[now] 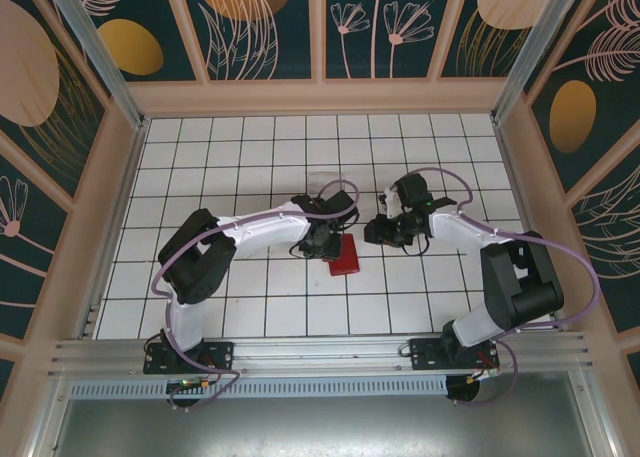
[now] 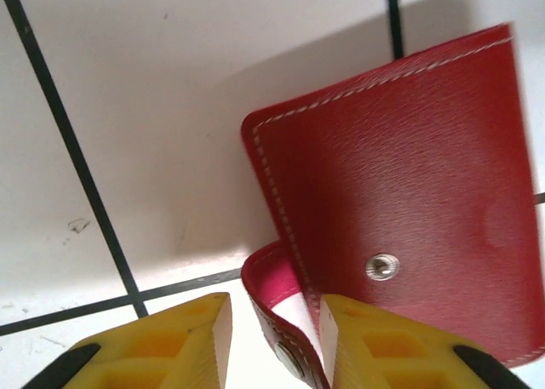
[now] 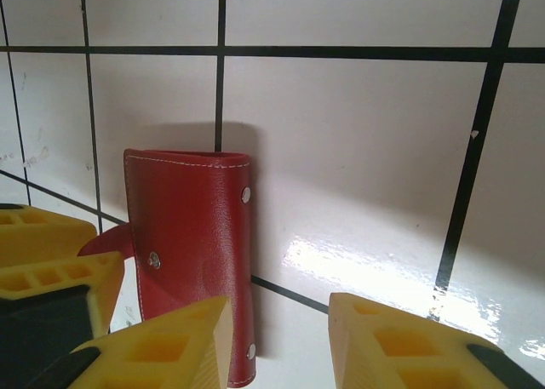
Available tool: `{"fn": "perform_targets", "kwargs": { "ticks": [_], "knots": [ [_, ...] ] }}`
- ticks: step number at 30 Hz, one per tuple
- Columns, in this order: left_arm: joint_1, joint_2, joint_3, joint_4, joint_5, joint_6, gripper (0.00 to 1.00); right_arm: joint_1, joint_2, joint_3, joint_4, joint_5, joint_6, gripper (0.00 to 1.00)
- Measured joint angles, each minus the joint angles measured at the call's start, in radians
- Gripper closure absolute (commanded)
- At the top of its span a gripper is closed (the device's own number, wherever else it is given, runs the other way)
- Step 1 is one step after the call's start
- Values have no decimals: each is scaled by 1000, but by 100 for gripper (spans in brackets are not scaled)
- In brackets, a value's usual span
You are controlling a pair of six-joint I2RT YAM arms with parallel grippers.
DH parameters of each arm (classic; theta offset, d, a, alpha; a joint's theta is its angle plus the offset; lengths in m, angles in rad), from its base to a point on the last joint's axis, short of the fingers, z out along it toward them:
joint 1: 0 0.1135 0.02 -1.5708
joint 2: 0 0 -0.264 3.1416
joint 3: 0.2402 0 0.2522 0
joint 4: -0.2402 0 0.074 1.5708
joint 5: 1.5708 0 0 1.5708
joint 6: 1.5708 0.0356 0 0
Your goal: Take the credit cards out of the card holder
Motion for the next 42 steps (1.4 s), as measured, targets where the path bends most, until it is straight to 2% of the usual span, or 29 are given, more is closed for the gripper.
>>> {"fn": "perform_targets", "kwargs": {
  "ticks": [6, 9, 11, 15, 25, 31, 42],
  "knots": [
    [0, -24, -58, 23, -11, -6, 77, 2, -4, -5, -6, 11, 5, 64],
    [0, -47, -73, 40, -19, -7, 77, 14, -6, -5, -7, 26, 8, 64],
    [0, -55, -78, 55, -19, -8, 73, 25, -7, -5, -8, 32, 11, 64],
    [0, -69, -97, 90, -23, -8, 74, 49, -7, -5, -13, 48, 24, 63],
    [0, -90, -146, 139, -34, -7, 86, 94, -7, -2, -34, 83, 57, 62],
    [26, -169, -258, 235, -3, -23, 92, 147, -5, 35, -63, 116, 81, 51],
    [89, -301, -497, 481, 126, -61, 97, 265, 98, 161, -135, 205, 107, 22]
  ]
}}
